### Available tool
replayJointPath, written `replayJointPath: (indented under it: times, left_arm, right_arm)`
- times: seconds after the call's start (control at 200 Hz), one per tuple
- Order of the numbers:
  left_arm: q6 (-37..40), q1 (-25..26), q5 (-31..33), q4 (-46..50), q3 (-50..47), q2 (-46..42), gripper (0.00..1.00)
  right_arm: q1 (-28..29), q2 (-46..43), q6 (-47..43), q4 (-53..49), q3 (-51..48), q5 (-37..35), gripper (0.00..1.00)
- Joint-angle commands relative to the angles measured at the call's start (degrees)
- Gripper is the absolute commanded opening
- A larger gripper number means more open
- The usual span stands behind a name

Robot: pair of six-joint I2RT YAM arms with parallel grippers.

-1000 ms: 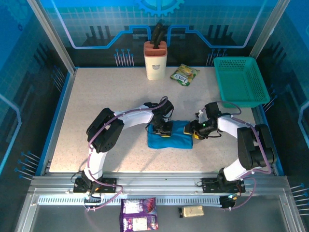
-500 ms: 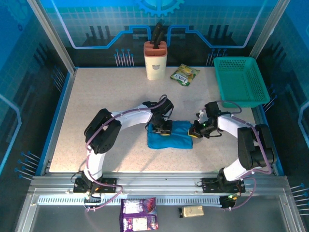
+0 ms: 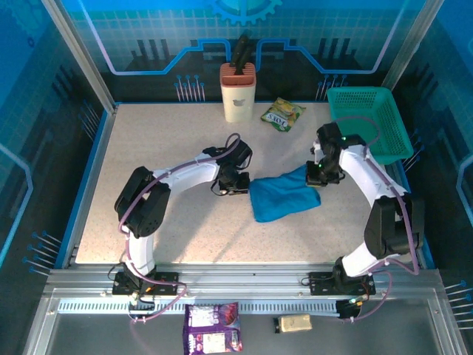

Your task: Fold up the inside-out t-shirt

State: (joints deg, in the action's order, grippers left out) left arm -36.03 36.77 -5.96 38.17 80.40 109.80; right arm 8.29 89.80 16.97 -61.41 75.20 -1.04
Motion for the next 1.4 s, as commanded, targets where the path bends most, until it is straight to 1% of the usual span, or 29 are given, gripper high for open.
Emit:
replayJointPath:
  times: [0.0,0.12,0.205,0.255,0.3,0.385,0.43,0.485,0.565,0.63,0.665,0.745,0.83,0.891,0.936,0.976,1.001,1.051,1.141,1.201,1.301,1.396]
  left_arm:
    - [0.2,-0.7,0.0,1.7,-0.7,-2.6,0.11]
    - [0.3,-1.6,-0.8,1.8,-1.4,-4.2,0.11]
    - [0.3,-2.3,-1.1,1.8,-2.6,-5.7,0.11]
    - [0.3,-3.0,-1.2,1.6,-3.9,-6.7,0.11]
    - [0.2,-3.6,-1.3,1.3,-5.1,-7.7,0.11]
    - [0.1,-5.2,-1.6,0.8,-7.9,-9.7,0.11]
    - [0.0,-6.3,-1.7,0.6,-9.6,-10.9,0.11]
    - [0.3,-7.9,-1.8,0.4,-11.9,-12.7,0.11]
    - [0.9,-11.8,-1.7,0.5,-15.8,-16.0,0.11]
    - [1.3,-15.4,-1.3,0.7,-18.8,-19.6,0.12]
    - [1.6,-17.5,-1.3,0.8,-20.3,-21.7,0.12]
    - [3.3,-21.4,-0.8,2.4,-21.8,-25.5,0.12]
    - [5.4,-24.1,-0.2,4.9,-21.9,-28.3,0.13]
    - [5.9,-25.5,-0.2,5.7,-22.1,-29.9,0.14]
    - [5.9,-26.2,-0.3,6.1,-22.4,-30.8,0.15]
    - [5.9,-26.5,-0.7,6.0,-22.6,-31.3,0.15]
    - [5.9,-26.5,-0.9,6.1,-22.7,-31.6,0.16]
    - [5.7,-26.5,-1.5,6.2,-22.6,-31.9,0.17]
    - [4.4,-26.4,-2.5,5.9,-23.0,-33.4,0.19]
    - [3.5,-26.4,-3.0,5.4,-23.4,-34.9,0.21]
    - [1.8,-25.9,-4.5,4.8,-23.4,-36.3,0.2]
    - [-0.4,-23.3,-6.6,2.6,-23.5,-36.6,0.18]
  right_arm:
    - [-0.3,1.0,-1.9,-15.8,9.9,-17.5,0.0]
    - [1.2,2.0,-1.7,-24.2,19.5,-28.1,0.0]
    - [4.4,3.5,-0.9,-29.3,25.3,-32.4,0.0]
    - [7.5,4.7,0.3,-31.4,27.5,-33.7,0.0]
    - [11.6,6.4,1.8,-33.1,29.1,-34.8,0.0]
    - [19.7,11.3,5.6,-36.4,32.5,-35.0,0.0]
    - [23.7,14.3,7.4,-36.4,34.0,-32.4,0.0]
    - [27.7,17.9,10.2,-34.0,34.7,-26.6,0.0]
    - [32.8,24.3,13.5,-27.9,34.9,-19.4,0.0]
    - [36.7,32.3,15.2,-25.1,39.4,-14.4,0.0]
    - [38.5,36.9,15.8,-24.1,44.0,-11.9,0.0]
    - [42.0,44.0,16.1,-19.6,51.4,-5.3,0.0]
    - [43.7,48.3,17.5,-13.6,54.2,1.7,0.0]
    - [44.4,50.2,18.8,-10.7,55.9,3.8,0.0]
    - [44.8,51.4,19.1,-8.6,57.4,6.7,0.05]
    - [45.2,52.3,19.3,-7.4,59.4,8.4,0.15]
    - [45.4,52.5,19.5,-6.5,60.1,9.7,0.22]
    - [45.4,51.9,19.5,-4.2,60.6,12.7,0.32]
    - [44.6,47.9,19.5,0.3,57.5,17.1,0.42]
    - [43.4,43.9,20.0,4.1,52.2,20.2,0.44]
    - [40.7,33.1,21.4,13.7,39.5,24.7,0.46]
    - [36.8,24.4,22.7,20.1,27.3,27.4,0.45]
